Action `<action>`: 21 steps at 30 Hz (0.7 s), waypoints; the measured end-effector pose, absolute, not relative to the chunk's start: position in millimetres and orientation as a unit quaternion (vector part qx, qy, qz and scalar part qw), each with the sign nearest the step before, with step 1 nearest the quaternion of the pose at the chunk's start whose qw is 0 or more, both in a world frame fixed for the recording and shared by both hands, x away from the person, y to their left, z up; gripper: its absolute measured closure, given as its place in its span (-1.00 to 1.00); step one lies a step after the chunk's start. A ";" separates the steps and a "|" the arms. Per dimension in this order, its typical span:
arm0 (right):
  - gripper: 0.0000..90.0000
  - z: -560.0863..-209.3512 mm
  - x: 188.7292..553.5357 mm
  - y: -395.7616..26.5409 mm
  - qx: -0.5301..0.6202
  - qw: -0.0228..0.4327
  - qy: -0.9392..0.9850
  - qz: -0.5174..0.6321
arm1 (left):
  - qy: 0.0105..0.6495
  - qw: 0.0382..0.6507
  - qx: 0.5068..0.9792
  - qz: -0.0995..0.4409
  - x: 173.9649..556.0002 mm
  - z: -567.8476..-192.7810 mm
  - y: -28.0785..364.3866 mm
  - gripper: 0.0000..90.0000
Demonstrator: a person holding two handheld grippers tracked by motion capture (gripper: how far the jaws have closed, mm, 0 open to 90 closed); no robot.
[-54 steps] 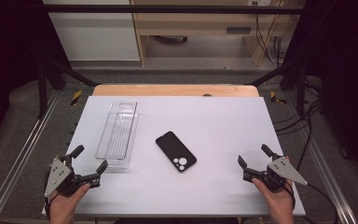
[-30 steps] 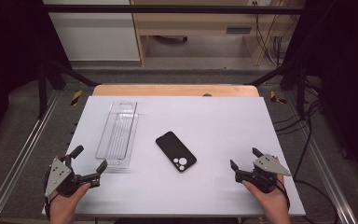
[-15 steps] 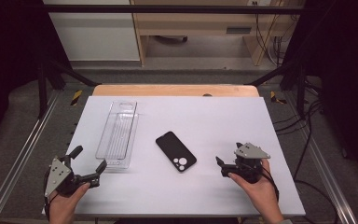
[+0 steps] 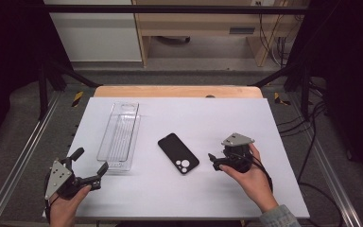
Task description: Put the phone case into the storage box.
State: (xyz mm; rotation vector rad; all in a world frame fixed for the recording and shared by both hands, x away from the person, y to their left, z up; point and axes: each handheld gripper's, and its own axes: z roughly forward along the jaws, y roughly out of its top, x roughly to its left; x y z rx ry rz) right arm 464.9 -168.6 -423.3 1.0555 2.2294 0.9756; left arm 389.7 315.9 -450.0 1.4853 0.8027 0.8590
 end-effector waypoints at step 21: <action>-0.54 -421.2 486.7 -136.8 0.392 0.166 0.847 0.320 | 0.342 0.581 0.641 0.368 390.1 -450.4 314.6 -0.97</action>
